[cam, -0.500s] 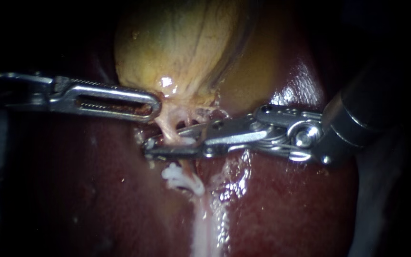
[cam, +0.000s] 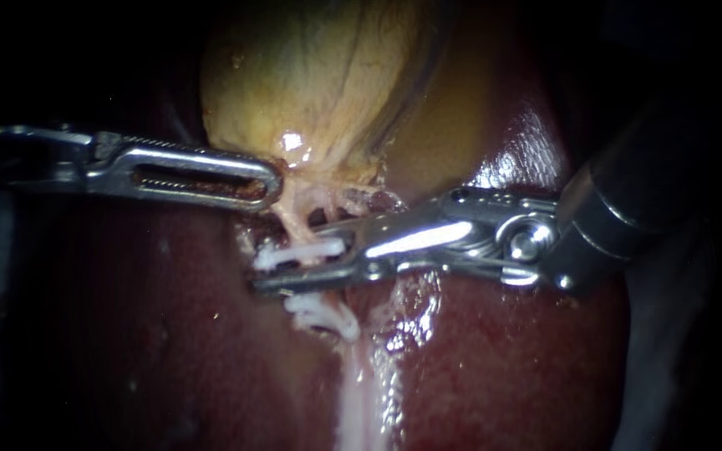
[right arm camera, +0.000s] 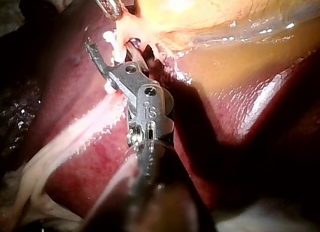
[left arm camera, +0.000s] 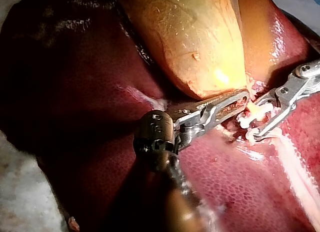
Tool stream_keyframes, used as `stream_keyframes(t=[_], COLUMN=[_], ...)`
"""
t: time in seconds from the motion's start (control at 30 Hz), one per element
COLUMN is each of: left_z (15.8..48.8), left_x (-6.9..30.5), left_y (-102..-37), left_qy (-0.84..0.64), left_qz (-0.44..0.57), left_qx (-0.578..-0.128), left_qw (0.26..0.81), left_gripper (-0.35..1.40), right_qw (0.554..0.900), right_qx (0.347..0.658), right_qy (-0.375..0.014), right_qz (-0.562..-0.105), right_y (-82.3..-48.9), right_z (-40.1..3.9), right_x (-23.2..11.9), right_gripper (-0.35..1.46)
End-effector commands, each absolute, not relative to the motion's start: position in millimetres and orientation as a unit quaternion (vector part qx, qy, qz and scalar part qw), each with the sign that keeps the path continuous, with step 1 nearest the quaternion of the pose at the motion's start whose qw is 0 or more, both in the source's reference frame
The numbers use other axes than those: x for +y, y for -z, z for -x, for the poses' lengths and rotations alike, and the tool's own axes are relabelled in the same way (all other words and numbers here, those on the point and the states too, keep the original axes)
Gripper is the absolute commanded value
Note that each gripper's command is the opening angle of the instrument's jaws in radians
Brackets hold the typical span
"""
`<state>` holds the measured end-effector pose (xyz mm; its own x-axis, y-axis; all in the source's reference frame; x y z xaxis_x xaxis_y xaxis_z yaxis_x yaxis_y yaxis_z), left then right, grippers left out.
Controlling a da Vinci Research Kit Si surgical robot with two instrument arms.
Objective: Going back third clip left tube
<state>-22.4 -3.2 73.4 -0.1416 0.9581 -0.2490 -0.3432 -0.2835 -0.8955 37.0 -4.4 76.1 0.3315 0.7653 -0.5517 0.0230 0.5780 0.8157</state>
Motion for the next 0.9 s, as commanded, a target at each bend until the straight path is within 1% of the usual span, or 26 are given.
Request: stream_keyframes(t=[0.03,0.1,0.2,0.37,0.77,0.9], left_z=[22.4,22.4,22.4,22.4,22.3,22.4], left_x=[-3.3,-3.3,-3.3,-3.5,-3.5,-3.5], left_y=[-73.3,-73.3,-73.2,-73.0,-72.9,-72.9], left_qy=[-0.67,-0.67,-0.67,-0.67,-0.67,-0.67], left_qz=[0.439,0.439,0.439,0.439,0.439,0.439], left_qx=[-0.349,-0.349,-0.349,-0.349,-0.349,-0.349], left_qw=[0.486,0.486,0.486,0.487,0.487,0.487], left_gripper=[-0.35,-0.35,-0.35,-0.35,-0.35,-0.35], right_qw=[0.722,0.724,0.728,0.729,0.729,0.728], right_qx=[0.519,0.52,0.521,0.522,0.522,0.522], right_qy=[-0.255,-0.255,-0.268,-0.271,-0.268,-0.268], right_qz=[-0.379,-0.375,-0.356,-0.351,-0.354,-0.354], right_y=[-76.1,-76.2,-76.4,-76.6,-76.0,-75.8], right_z=[-37.0,-37.1,-37.3,-36.8,-35.0,-35.0], right_x=[-4.3,-4.3,-4.0,-3.5,-3.8,-3.8], right_gripper=[0.44,0.45,0.49,0.49,0.49,0.49])
